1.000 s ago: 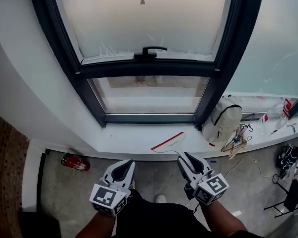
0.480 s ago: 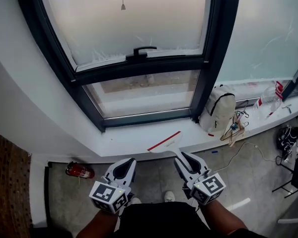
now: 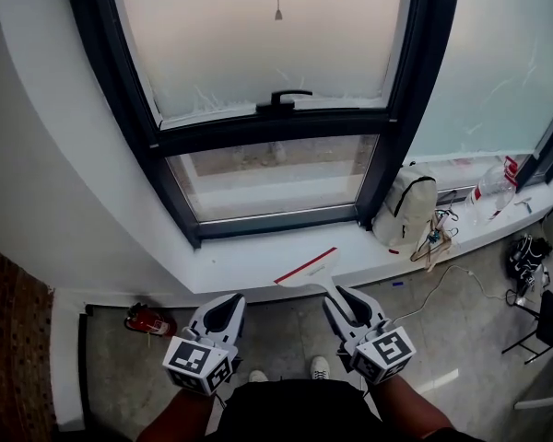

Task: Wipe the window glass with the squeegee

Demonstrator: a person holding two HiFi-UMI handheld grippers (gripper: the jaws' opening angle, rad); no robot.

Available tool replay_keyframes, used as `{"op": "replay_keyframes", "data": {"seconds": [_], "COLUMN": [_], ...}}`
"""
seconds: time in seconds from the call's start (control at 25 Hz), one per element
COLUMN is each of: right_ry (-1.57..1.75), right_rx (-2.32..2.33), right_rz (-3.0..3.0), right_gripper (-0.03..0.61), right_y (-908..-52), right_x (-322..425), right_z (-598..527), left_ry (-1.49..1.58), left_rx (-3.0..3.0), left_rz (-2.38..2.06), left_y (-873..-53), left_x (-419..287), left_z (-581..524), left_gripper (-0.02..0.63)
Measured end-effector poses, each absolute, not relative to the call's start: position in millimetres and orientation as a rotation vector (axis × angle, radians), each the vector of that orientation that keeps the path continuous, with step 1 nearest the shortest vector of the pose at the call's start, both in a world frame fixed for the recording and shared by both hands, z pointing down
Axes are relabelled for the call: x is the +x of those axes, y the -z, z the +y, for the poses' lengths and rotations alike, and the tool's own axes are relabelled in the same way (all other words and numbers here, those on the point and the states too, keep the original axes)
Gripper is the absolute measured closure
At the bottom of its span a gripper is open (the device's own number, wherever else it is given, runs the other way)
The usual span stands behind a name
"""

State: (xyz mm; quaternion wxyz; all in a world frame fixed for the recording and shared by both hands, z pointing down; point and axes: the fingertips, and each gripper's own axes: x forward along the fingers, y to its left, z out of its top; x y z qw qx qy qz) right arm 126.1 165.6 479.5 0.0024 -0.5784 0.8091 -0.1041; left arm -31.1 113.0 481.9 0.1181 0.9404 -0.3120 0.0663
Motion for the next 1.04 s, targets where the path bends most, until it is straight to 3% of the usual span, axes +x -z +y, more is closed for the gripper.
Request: {"op": "replay_keyframes", "data": {"seconds": [0.36, 1.04], "right_ry": [0.193, 0.260], "right_rx": [-1.850, -1.837], "right_rz": [2.618, 2.633], "right_gripper": [0.488, 0.487], "right_y": [-479, -477], "right_x": [111, 116], "right_z": [166, 168], "left_ry": [-0.170, -0.156], "left_rx": [2.754, 2.748], "left_rz": [-0.918, -0.936], "left_y": [-483, -482], "left_x": [-47, -38], "left_z": [115, 117], "left_gripper": [0.613, 0.614]}}
